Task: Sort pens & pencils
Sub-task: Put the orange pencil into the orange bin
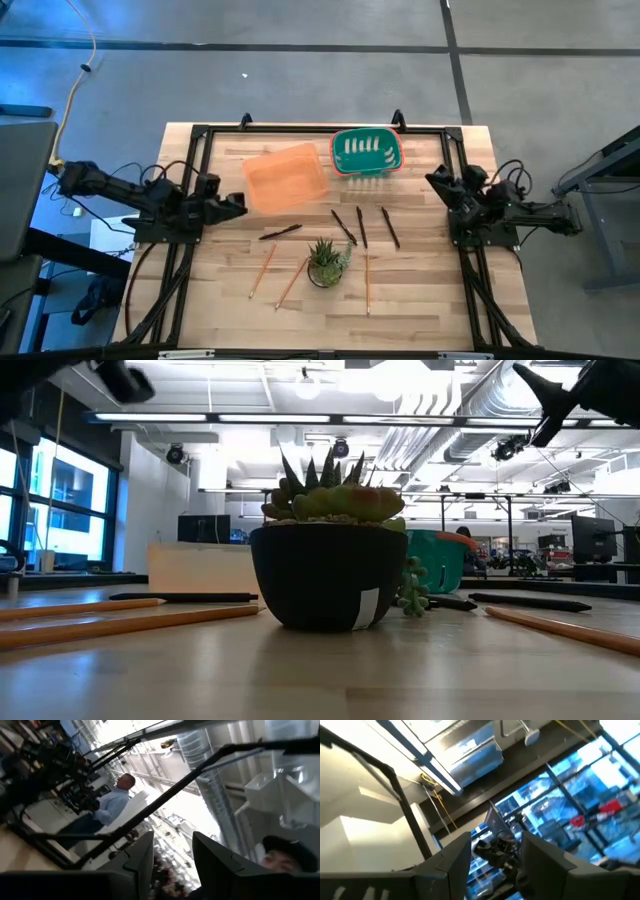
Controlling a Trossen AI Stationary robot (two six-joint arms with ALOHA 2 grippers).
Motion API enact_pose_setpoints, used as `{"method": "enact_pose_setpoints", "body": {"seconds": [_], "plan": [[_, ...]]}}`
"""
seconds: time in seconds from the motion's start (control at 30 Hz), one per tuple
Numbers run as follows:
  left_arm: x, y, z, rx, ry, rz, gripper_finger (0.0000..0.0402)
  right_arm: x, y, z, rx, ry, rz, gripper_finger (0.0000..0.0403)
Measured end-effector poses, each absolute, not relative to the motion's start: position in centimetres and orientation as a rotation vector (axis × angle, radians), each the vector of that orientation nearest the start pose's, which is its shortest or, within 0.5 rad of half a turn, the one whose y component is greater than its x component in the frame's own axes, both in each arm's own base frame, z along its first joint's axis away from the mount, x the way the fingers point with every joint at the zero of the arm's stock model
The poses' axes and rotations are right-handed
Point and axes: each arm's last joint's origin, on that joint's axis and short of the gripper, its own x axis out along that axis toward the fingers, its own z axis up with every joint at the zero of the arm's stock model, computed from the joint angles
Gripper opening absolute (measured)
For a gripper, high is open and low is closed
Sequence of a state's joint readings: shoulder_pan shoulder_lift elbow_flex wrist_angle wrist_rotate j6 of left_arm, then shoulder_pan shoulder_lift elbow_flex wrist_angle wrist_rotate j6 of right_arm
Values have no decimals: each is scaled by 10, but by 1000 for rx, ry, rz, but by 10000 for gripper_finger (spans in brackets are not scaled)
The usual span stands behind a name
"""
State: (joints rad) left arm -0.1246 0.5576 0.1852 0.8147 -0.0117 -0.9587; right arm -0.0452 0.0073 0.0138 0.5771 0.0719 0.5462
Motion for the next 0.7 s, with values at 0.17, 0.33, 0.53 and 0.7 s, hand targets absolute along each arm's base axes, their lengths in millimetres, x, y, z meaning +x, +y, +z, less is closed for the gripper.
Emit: {"method": "enact_pose_setpoints", "body": {"seconds": [0.17,0.33,0.53,0.7], "plan": [[143,-18,260,-867,-326,-275,122,77,-6,232,449,-638,31,165],[146,-18,256,-852,-266,-245,122,75,-5,238,438,-619,23,165],[146,-18,256,-853,-259,-256,122,77,-5,245,420,-450,-6,165],[146,-18,256,-854,-262,-249,122,80,-5,265,339,-393,-19,165]]}}
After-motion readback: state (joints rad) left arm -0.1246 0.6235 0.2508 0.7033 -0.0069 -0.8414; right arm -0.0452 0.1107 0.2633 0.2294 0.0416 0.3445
